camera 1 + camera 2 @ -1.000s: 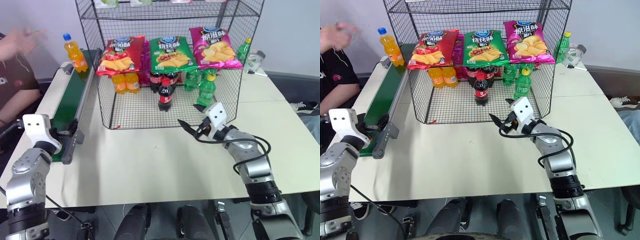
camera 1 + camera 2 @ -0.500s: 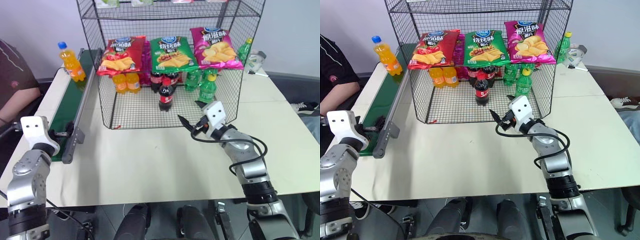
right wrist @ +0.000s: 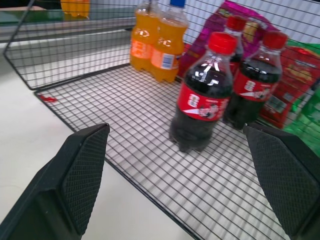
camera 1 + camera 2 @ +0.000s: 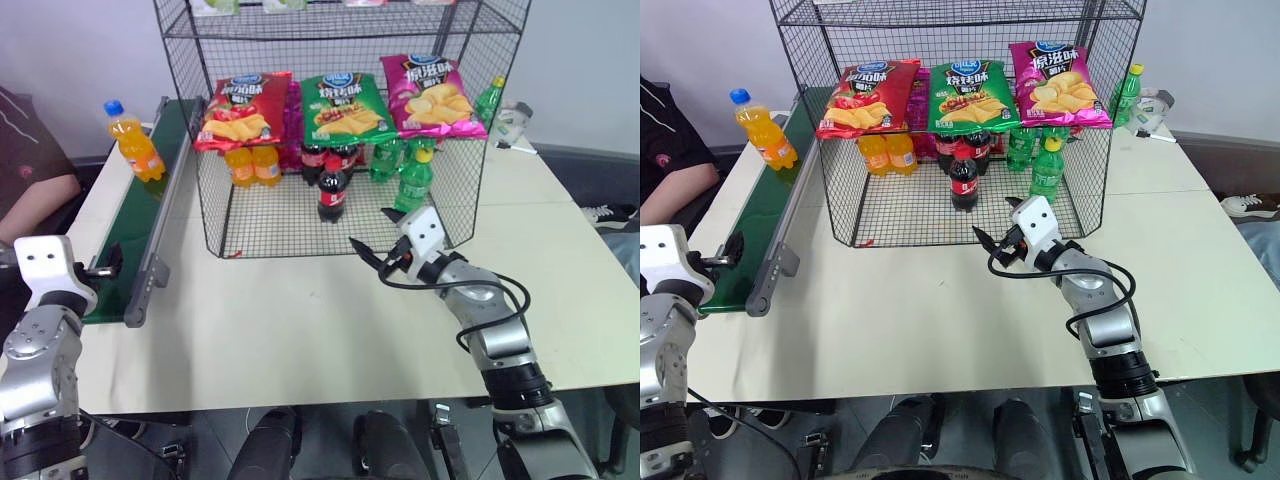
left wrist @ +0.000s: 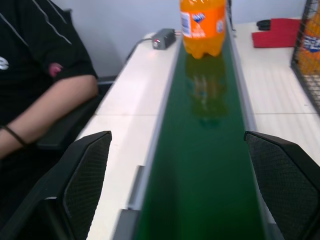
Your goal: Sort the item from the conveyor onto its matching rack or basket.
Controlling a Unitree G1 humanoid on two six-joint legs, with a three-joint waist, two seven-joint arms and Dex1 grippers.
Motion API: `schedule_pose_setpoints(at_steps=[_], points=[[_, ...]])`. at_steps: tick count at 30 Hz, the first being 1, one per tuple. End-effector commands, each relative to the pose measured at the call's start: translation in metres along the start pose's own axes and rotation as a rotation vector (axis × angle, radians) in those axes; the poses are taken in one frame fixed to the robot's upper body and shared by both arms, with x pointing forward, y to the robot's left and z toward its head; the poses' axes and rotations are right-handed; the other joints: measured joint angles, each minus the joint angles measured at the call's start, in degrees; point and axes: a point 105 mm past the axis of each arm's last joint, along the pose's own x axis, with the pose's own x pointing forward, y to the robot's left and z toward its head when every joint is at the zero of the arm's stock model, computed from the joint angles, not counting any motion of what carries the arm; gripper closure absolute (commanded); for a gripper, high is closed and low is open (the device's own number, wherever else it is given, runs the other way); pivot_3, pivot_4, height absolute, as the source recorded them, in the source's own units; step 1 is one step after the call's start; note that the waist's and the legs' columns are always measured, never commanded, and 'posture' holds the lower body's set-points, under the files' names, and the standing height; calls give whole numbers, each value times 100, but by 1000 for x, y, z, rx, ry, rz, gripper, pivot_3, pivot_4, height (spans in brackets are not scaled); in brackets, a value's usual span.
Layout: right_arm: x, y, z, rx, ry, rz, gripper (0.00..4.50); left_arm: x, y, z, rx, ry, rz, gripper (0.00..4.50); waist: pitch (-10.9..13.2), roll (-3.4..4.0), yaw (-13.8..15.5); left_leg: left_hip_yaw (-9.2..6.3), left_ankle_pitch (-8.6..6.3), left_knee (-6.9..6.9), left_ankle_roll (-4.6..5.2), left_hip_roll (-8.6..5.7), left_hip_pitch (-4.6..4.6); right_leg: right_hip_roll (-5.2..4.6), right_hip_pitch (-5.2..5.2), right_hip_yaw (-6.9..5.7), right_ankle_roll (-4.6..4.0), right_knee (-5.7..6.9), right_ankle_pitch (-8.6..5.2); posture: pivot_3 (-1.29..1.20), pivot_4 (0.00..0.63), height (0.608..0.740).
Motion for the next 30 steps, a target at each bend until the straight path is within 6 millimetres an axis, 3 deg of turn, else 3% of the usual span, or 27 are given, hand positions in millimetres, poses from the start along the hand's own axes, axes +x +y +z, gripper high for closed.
schedule_pose_setpoints(at_steps=[1,15,25,30], points=[[1,-1,17,-24,-59,1,0,0,10,14,18,-66,41,71,0,0,-3,0,0,0,0,0,0,0,0,0,0,0,0,0,150,740],[4,-3,19,-34,-67,-11,0,17,-12,17,-39,-65,-22,71,0,0,-10,0,0,0,0,0,0,2,-1,-2,1,3,0,0,150,740],[5,-1,20,-44,-61,2,0,19,-13,24,-46,-110,-23,71,0,0,-14,1,1,-1,-1,0,0,2,-2,-3,1,7,1,0,150,740],[5,0,19,-43,-60,5,0,17,-3,35,-70,-163,2,71,0,0,-15,1,1,0,-1,0,0,2,-1,-3,1,7,1,0,150,740]])
